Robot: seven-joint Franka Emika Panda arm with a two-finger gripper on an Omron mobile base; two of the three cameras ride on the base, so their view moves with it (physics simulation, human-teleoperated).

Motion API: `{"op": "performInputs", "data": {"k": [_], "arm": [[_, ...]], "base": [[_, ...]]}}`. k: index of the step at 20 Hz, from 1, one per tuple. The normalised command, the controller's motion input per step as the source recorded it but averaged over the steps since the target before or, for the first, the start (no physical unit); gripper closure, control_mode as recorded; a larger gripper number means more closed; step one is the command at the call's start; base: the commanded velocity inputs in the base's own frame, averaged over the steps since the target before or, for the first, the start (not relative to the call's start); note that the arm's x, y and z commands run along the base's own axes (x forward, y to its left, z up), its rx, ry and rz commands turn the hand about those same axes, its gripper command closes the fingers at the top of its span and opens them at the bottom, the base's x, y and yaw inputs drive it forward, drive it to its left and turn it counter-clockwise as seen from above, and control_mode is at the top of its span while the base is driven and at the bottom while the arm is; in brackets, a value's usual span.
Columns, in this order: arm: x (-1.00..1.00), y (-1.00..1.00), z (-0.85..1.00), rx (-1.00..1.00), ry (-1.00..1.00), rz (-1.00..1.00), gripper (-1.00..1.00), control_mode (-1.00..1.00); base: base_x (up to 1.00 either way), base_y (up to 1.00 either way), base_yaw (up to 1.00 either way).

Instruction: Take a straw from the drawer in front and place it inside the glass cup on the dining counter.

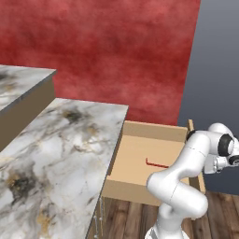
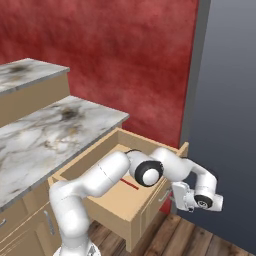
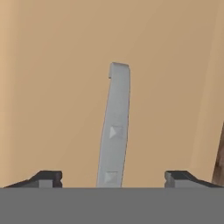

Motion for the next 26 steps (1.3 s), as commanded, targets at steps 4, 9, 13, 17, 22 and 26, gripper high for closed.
{"op": "performInputs", "data": {"k": [4,9,13,17,22,26], "arm": [[0.0,-0.27,0.03,0.0,0.0,0.0,-1.0,-1.0],[-0.05,-0.33,0.22,0.0,0.0,0.0,-1.0,-1.0],[-0.02,-0.07,0.38,-0.01,0.01,0.0,-1.0,-1.0],[-0.01,0.0,0.53,-0.04,0.14,0.0,-1.0,-1.0],[-0.01,0.07,0.49,-0.08,0.12,0.0,-1.0,-1.0],[-0.07,0.21,0.45,-0.1,0.14,0.0,-1.0,-1.0]], "base": [[0.0,0.0,0.0],[0.0,0.0,0.0],[0.0,0.0,0.0],[0.0,0.0,0.0],[0.0,0.0,0.0],[0.0,0.0,0.0]]}}
